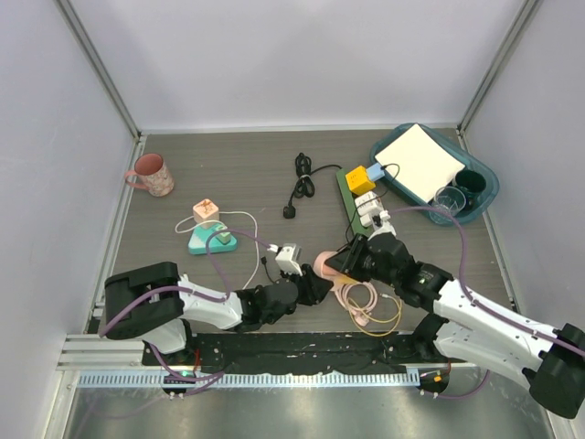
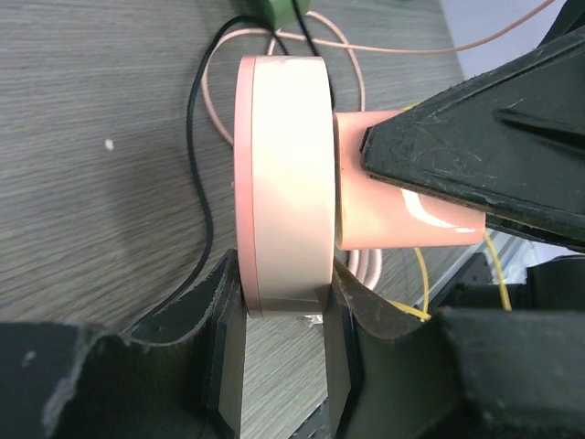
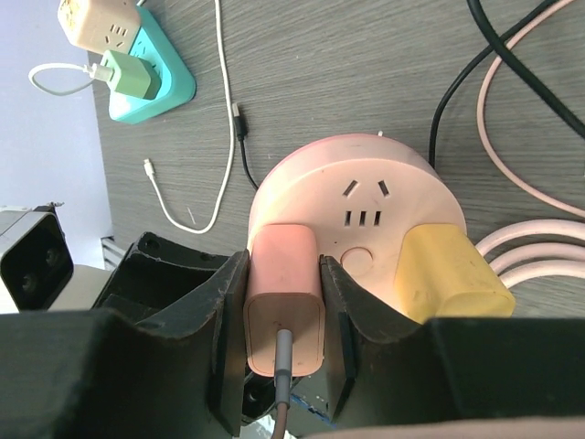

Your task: Pull the plug off the socket

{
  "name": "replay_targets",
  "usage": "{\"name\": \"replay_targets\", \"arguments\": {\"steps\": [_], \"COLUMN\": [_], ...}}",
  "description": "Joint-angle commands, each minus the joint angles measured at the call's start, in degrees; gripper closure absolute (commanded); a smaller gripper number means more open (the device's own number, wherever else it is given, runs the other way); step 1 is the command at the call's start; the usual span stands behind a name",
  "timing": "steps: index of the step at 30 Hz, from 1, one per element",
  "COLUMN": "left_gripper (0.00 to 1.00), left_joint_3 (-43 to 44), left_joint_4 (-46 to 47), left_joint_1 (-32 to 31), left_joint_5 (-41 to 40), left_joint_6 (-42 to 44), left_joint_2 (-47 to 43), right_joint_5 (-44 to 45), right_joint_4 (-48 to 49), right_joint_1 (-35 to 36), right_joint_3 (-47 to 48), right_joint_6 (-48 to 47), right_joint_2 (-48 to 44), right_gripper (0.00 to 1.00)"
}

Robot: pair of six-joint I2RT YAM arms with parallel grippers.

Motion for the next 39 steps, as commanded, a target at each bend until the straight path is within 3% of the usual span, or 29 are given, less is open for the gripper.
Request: {"name": "replay_targets", "arguments": {"steps": [1,12,16,21,25,28,32,35,39], "left_gripper": [1.0,1.0,1.0,1.0,1.0,1.0,1.0,1.0,1.0], "left_joint_3": [-0.67,-1.19,-1.28,-0.41,-0.66,-3.3,-2.17,-2.25,-2.77], "left_joint_4": [-10.65,-8.64,-8.55,-9.86,-10.84,-6.45,-8.54,-7.68,-7.23], "left_joint_1": [1.57,4.48,4.48,4.56,6.49,9.03,9.57,9.66,9.57], "left_joint_5": [-7.22,-2.91,-3.87,-4.58,-0.63,2.88,2.89,2.8,2.45], "left_joint_6": [1.03,-0.81,0.68,2.87,1.93,-0.1,-0.64,-1.25,-2.22], "left_joint_2": [0.96,3.15,3.51,3.07,2.71,2.98,2.45,2.71,3.94], "right_joint_5": [-1.8,11.82,14.12,3.68,0.76,-0.38,2.59,2.69,4.44], "right_joint_4": [12.67,-3.58,-9.2,-0.7,5.28,9.42,7.68,10.98,7.24], "right_joint_1": [0.29,2.49,1.88,1.79,1.7,1.79,2.84,2.84,2.84], "right_joint_3": [-3.58,6.86,12.13,7.95,4.25,1.78,1.34,-0.33,5.61], "right_joint_6": [6.06,-7.02,-6.6,-0.89,2.62,2.11,-3.59,-2.56,-5.08], "right_joint_2": [-3.2,-3.99,-1.63,-0.3,-1.62,-2.5,-1.97,-2.94,-1.62], "right_gripper": [0.99,0.99,0.99,0.99,0.99,0.99,0.99,0.99,0.99]}}
